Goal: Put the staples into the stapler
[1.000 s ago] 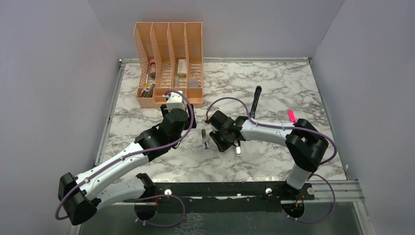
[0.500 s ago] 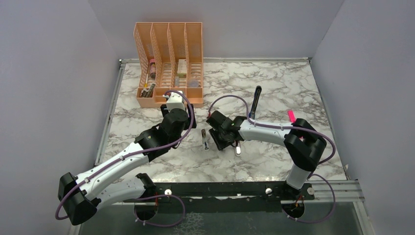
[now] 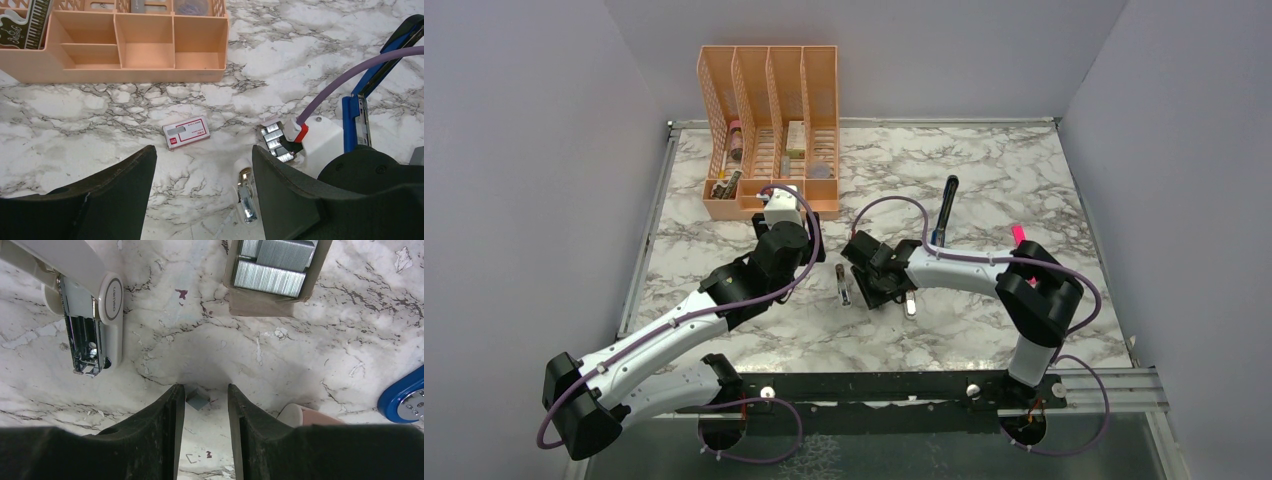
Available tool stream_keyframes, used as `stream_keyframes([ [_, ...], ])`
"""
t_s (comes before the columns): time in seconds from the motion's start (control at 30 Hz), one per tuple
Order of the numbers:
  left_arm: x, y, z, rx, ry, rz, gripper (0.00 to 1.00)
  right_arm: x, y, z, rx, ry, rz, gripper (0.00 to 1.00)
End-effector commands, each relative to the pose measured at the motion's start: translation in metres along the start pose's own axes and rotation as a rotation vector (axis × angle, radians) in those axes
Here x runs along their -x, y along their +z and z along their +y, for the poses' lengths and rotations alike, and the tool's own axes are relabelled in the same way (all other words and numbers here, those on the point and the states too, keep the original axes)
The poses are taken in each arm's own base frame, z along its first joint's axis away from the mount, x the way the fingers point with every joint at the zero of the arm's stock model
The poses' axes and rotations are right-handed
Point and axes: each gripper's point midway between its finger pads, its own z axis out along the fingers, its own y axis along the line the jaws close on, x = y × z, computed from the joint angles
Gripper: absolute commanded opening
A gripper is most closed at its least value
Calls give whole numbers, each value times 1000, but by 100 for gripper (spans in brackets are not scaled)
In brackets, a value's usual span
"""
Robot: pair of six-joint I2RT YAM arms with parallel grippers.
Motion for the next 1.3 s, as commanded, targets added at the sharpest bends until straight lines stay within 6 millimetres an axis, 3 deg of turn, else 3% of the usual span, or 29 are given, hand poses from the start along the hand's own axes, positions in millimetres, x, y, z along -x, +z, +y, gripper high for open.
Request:
stream_keyframes([
  [0.0,7,-2,0,-8,-25,-20,71,-14,-2,-7,-44,-7,39,42],
  [0.37,5,0,-2,-10,-22,-14,71,-24,-1,-8,-43,18,65,34],
  [0.6,5,0,-2,-11,-23,-14,71,-28,-7,-22,-118,66,62,36],
  [0.77,5,0,-2,-11,-22,-12,71,-28,-10,-21,-113,94,57,36],
  [1.03,5,0,-2,-11,-22,-14,71,-13,-8,0,-8,72,18,37],
  [1.27,5,0,-1,-8,-21,-14,71,-4,-7,-4,-20,8,0,38],
])
